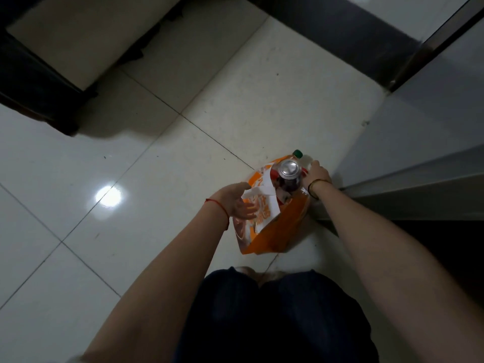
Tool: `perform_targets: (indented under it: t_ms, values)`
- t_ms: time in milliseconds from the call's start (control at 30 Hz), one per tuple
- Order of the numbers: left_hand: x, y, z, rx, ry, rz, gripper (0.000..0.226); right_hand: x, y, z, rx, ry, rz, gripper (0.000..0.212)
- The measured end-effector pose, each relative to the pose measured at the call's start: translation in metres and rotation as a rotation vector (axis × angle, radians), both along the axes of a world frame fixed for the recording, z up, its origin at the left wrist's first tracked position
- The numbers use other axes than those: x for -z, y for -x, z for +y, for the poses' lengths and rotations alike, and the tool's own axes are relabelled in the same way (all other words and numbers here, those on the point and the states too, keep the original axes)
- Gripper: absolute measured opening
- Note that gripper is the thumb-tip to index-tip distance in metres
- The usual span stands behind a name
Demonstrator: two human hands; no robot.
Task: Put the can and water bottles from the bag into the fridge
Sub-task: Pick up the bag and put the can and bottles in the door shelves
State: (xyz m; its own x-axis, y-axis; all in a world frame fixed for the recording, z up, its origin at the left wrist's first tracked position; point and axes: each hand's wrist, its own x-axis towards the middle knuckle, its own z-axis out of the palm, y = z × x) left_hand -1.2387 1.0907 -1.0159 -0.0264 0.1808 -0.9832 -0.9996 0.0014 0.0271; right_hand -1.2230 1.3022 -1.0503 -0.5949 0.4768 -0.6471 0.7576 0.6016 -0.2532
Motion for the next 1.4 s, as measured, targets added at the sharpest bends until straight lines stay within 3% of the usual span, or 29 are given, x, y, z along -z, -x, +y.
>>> perform_targets:
  t_ms: [200,300,333,400,533,633,733,967,1400]
  values:
    - [0.010,0.014,0.003,-0.267,-0.030,0.163,0.021,0.018,0.000,0.001,0.006,-0.037,-0.003,0.050]
    - [-0.005,0.023,0.008,-0.381,-0.031,0.227,0.008,0.005,0.005,0.000,0.152,-0.046,0.079,0.042]
    - [-0.016,0.026,0.010,-0.382,-0.050,0.248,0.014,-0.003,0.008,-0.001,0.231,-0.042,0.116,0.043]
    - [-0.042,0.032,0.013,-0.347,-0.103,0.294,0.020,-0.022,0.013,-0.001,0.367,-0.011,0.196,0.040]
    - [-0.085,0.037,0.024,-0.210,-0.037,0.489,0.005,-0.059,0.003,0.001,0.556,0.094,0.194,0.035]
    - [-0.107,0.023,0.027,0.023,0.060,0.694,0.024,-0.091,-0.007,-0.003,0.557,0.128,0.222,0.026]
    - [-0.132,0.004,0.022,0.198,0.129,0.831,0.026,-0.128,-0.008,-0.007,0.507,0.123,0.222,0.017]
    - [-0.198,-0.037,0.002,0.233,0.135,0.762,0.023,-0.207,-0.030,-0.028,0.373,0.125,0.150,0.029]
    - [-0.373,-0.066,-0.022,0.092,0.112,0.691,0.027,-0.366,-0.072,-0.078,0.381,0.364,0.339,0.020]
